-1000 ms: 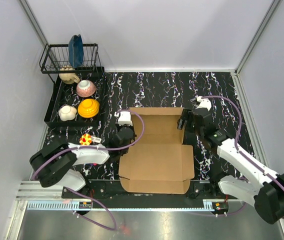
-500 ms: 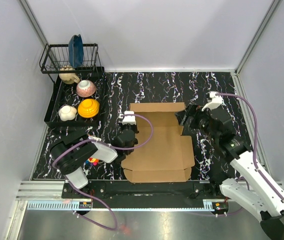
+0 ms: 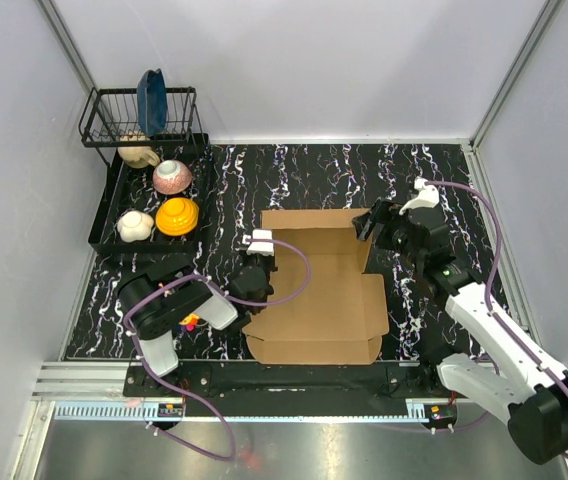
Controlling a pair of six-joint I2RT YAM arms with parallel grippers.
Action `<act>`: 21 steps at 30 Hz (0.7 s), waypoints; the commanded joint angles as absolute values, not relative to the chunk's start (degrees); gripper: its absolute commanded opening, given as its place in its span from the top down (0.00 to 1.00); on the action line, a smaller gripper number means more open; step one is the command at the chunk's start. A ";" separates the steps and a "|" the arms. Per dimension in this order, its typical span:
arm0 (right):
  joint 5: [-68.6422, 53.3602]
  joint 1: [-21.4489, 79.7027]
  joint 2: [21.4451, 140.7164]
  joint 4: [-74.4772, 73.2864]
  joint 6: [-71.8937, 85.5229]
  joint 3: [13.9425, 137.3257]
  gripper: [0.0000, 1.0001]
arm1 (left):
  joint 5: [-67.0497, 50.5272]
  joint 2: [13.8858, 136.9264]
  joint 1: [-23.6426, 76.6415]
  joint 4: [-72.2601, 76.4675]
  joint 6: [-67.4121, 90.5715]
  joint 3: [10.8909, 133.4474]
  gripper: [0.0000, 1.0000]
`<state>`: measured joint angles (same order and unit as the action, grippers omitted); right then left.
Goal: Fold the paper box
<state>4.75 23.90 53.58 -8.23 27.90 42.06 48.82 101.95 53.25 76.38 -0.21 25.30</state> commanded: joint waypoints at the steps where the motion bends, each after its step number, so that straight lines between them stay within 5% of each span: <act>1: 6.08 21.89 56.76 -0.36 28.30 40.43 0.08 | 46.41 103.62 53.88 95.10 -1.23 24.17 1.00; 7: 2.12 21.18 62.40 4.65 28.04 39.82 0.21 | 47.11 103.10 53.79 95.27 -1.32 23.29 0.94; 15: 2.55 21.18 61.35 8.17 28.57 34.46 0.33 | 47.72 95.90 54.23 91.96 -2.99 20.66 0.51; 21: 3.87 21.18 60.12 8.17 28.21 32.96 0.32 | 47.99 80.44 56.33 66.93 -0.18 21.79 0.40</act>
